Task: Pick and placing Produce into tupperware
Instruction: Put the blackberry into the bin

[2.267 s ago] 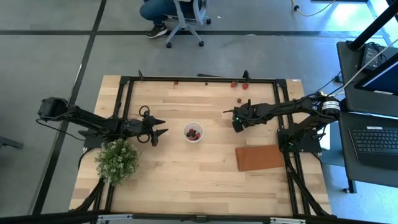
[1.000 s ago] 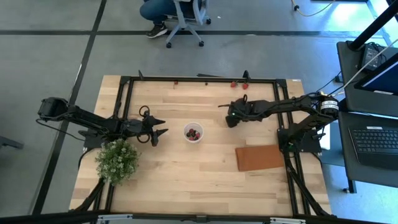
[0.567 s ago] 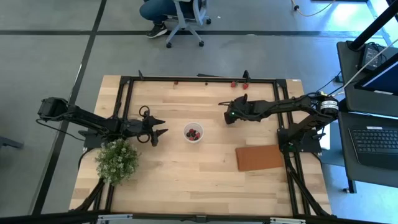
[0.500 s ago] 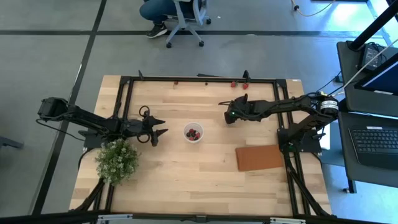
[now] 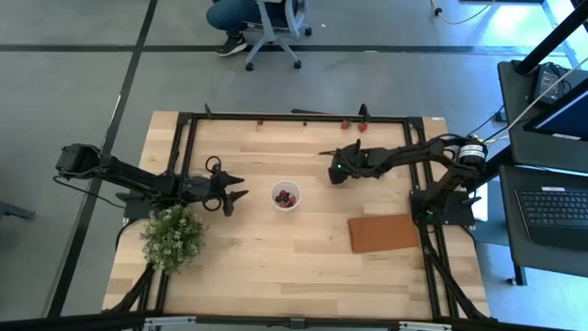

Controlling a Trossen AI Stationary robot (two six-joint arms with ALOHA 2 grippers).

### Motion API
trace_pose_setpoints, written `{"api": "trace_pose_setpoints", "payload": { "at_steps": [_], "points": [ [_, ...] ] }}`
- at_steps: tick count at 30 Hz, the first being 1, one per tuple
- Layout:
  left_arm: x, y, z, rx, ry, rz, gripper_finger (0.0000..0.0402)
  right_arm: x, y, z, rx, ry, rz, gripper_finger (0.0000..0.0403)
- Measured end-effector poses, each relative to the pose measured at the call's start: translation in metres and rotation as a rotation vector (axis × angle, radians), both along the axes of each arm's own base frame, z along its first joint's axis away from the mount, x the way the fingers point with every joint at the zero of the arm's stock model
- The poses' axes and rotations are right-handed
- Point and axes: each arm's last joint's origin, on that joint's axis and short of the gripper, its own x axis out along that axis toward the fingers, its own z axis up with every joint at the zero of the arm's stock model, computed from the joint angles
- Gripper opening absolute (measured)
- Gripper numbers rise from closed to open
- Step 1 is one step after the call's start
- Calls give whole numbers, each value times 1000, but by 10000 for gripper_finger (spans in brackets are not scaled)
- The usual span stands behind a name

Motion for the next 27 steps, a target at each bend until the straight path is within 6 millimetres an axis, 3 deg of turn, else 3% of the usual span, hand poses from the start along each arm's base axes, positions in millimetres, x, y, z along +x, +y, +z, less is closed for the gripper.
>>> {"api": "trace_pose_setpoints", "payload": {
  "at_steps": [16,27],
  "points": [
    [0,0,0,-2,1,1,215,-6,3,6,37,18,8,266],
    [0,0,0,-1,2,0,215,-5,3,6,42,3,17,186]
  ]
}}
